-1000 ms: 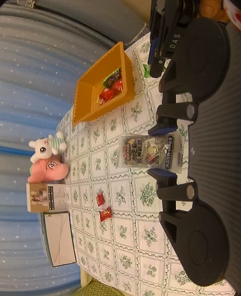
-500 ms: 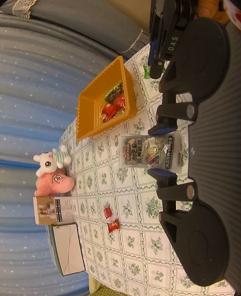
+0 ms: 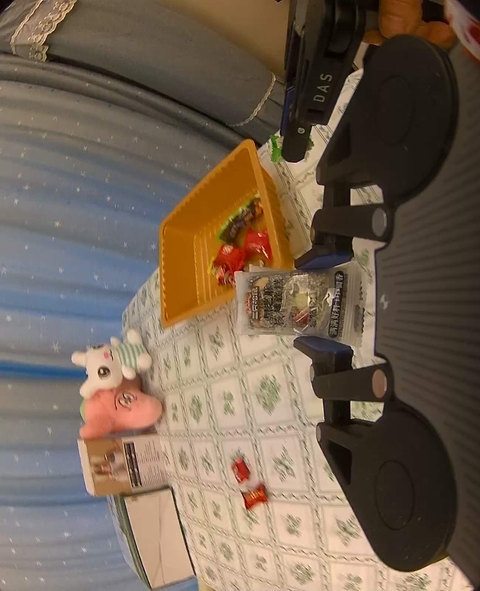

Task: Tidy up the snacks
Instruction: 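Carry the nut packet and green-wrapped candy over the orange tray, then lower both tools into the tray and open them to release the snacks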

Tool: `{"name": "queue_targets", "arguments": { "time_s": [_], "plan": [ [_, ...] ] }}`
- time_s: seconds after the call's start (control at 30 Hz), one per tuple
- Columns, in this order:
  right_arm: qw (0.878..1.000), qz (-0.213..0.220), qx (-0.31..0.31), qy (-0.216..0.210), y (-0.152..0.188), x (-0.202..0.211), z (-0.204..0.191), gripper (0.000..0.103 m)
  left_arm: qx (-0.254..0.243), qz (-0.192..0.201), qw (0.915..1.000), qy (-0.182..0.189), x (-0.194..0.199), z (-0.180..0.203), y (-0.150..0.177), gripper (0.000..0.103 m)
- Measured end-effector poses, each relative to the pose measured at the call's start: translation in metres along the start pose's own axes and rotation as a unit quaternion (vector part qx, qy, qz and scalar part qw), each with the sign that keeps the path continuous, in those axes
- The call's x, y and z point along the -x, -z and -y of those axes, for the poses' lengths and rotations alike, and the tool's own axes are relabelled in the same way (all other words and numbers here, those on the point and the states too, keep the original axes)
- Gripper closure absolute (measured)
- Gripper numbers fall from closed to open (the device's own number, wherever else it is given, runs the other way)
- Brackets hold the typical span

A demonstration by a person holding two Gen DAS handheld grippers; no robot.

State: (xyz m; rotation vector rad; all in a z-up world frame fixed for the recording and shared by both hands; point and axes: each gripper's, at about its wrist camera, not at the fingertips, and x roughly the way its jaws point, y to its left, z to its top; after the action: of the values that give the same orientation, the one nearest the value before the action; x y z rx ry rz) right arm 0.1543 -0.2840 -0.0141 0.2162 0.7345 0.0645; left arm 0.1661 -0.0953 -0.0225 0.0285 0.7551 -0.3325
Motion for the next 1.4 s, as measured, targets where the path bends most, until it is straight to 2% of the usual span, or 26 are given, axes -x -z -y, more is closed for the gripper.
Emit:
{"name": "queue_targets", "arguments": {
  "time_s": [0.37,0.67,1.17,1.4],
  "plan": [
    [1.0,0.021,-0.015,0.018,-0.036,-0.017,0.035,0.081,-0.018,-0.001,0.9996,0.023,-0.039,0.025,-0.036,0.068],
    [0.999,0.024,-0.019,0.018,-0.064,-0.046,0.054,0.081,-0.029,-0.007,0.9991,0.029,-0.075,0.036,-0.057,0.068],
    [1.0,0.005,-0.027,0.011,-0.082,-0.092,0.064,0.081,-0.03,-0.032,0.9985,0.034,-0.128,0.036,-0.066,0.068],
    [0.999,0.003,-0.035,0.011,-0.083,-0.097,0.069,0.081,-0.039,-0.022,0.9984,0.035,-0.138,0.039,-0.066,0.068]
  ]
}}
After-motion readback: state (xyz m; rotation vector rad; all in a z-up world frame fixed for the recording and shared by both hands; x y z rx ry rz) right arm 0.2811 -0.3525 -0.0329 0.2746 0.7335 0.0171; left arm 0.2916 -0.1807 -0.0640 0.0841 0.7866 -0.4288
